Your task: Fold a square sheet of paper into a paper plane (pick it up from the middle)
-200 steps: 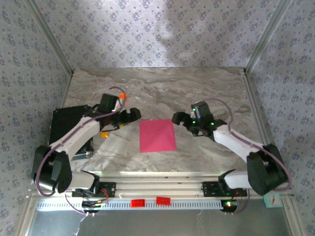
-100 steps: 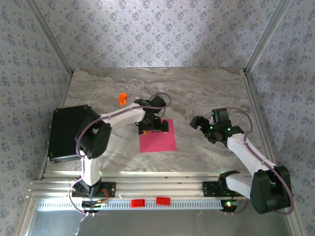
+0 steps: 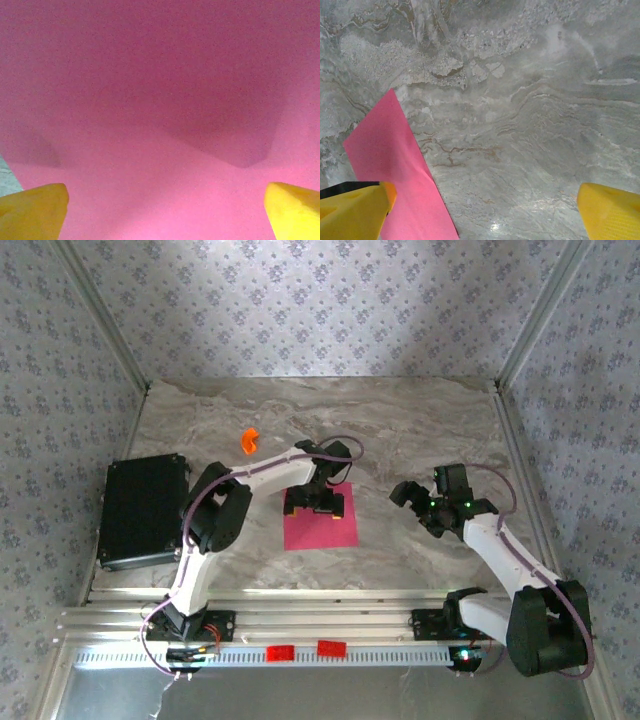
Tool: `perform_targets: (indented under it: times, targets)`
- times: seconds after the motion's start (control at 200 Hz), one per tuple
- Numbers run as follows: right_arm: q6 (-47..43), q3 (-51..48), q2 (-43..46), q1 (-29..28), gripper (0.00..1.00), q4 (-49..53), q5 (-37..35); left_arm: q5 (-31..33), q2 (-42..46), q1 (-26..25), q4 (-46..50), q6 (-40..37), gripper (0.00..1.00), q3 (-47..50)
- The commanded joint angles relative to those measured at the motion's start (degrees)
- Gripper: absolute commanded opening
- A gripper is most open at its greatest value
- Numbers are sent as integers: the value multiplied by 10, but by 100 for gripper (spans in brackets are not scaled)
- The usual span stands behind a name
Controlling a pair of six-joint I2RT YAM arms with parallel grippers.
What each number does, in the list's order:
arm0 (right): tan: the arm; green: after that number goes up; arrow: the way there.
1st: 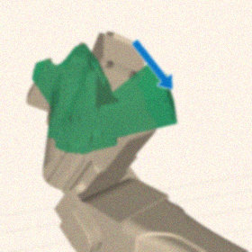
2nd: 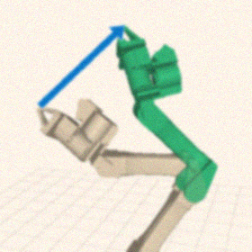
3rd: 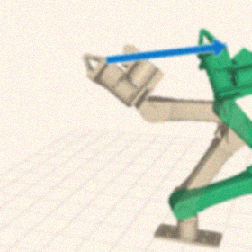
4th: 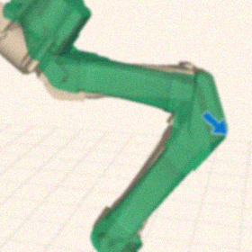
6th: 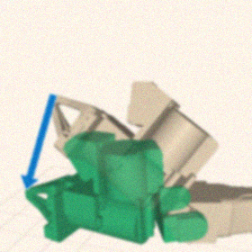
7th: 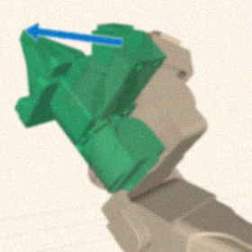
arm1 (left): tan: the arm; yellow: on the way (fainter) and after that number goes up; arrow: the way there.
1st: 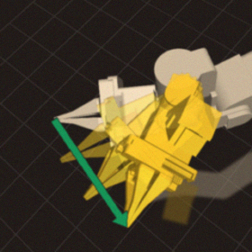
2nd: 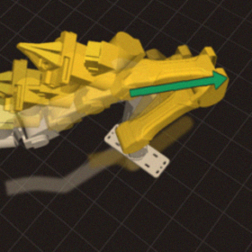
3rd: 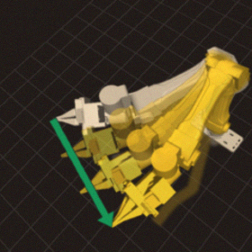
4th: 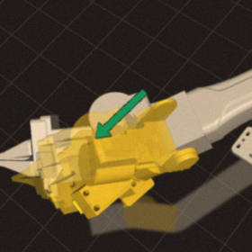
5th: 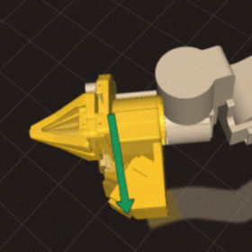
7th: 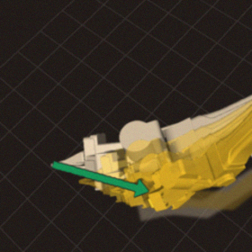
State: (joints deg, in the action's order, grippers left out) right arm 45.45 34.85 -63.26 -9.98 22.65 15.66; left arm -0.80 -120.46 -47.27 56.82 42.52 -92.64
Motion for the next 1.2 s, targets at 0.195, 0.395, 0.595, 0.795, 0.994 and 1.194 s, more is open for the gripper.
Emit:
perform_targets:
  times: [0.195,0.395,0.595,0.795,0.994,1.194]
  targets:
    - [-2,3,0,3,99,21,9,-3,-10,2,10,-62,100,23]
    - [7,3,-1,1,99,18,10,4,30,20,-13,-136,100,98]
    - [13,8,-4,-3,99,14,10,-7,63,45,-26,-167,100,112]
    - [8,19,-10,-13,99,16,11,-29,68,48,-27,-112,100,69]
    - [-16,38,-24,-35,99,18,19,-38,56,52,-45,-63,100,59]
    - [-32,66,-61,-61,99,42,10,-24,30,55,-29,-52,99,39]
